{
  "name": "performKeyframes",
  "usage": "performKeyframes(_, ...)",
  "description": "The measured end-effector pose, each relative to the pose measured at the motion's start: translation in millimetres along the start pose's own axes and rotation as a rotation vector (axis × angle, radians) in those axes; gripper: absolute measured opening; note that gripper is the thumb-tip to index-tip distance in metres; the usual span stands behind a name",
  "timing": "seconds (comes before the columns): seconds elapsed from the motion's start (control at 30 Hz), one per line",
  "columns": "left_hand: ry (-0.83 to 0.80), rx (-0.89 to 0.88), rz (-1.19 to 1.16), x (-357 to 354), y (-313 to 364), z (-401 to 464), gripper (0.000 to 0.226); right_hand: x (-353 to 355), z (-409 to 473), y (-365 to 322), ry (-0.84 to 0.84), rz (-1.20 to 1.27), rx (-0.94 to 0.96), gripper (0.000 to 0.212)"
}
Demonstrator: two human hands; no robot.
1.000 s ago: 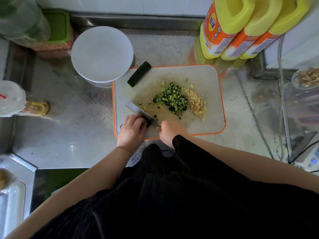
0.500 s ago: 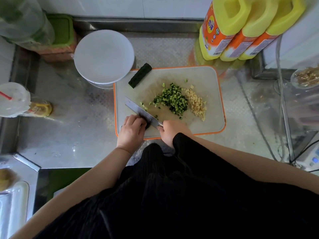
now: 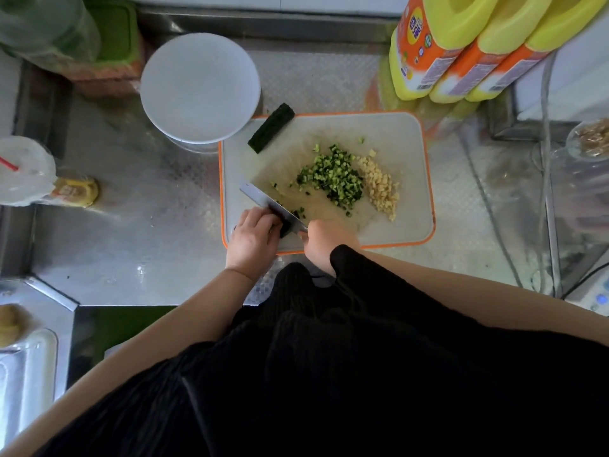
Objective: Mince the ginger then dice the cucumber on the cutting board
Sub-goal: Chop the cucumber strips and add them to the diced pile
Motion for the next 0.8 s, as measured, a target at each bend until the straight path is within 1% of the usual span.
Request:
performKeyframes(0.07,0.011,-0.026,0.005,2,3,0,0.020,5,2,5,0.023,0.083,-0.023,0.030)
performKeyframes(0.17,0.018,-0.046,0.004,6,7,1,0.020,10,2,13,0.045,0.171,-0.071,0.036)
performKeyframes(0.27,0.013,-0.022,-0.012,7,8,0,0.021,13,-3,17,0.050,0.140,-0.086,0.037)
performKeyframes(0.37,0.004,-0.002,-0.026,6,7,-2,0.023,15,-9,13,0.054,0.040,-0.027,0.035)
performKeyframes(0.53,-0.004,-0.023,-0.016,8,5,-4,0.020,11,-14,1,0.025,-0.003,0.037,0.034)
performKeyframes(0.8,0.005,-0.015,0.001,5,0,-4,0.020,-2,-6,-8,-0.006,-0.030,0.015,0.019)
Point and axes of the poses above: each hand's wrist, its own z-axis towards the middle knuckle, its own x-axis out of the back of the hand, y = z × x, the point moved 6 cm from there along z, towards the middle knuckle, and after that the axes turned 5 degrees about -z, right-handed, at the moved point
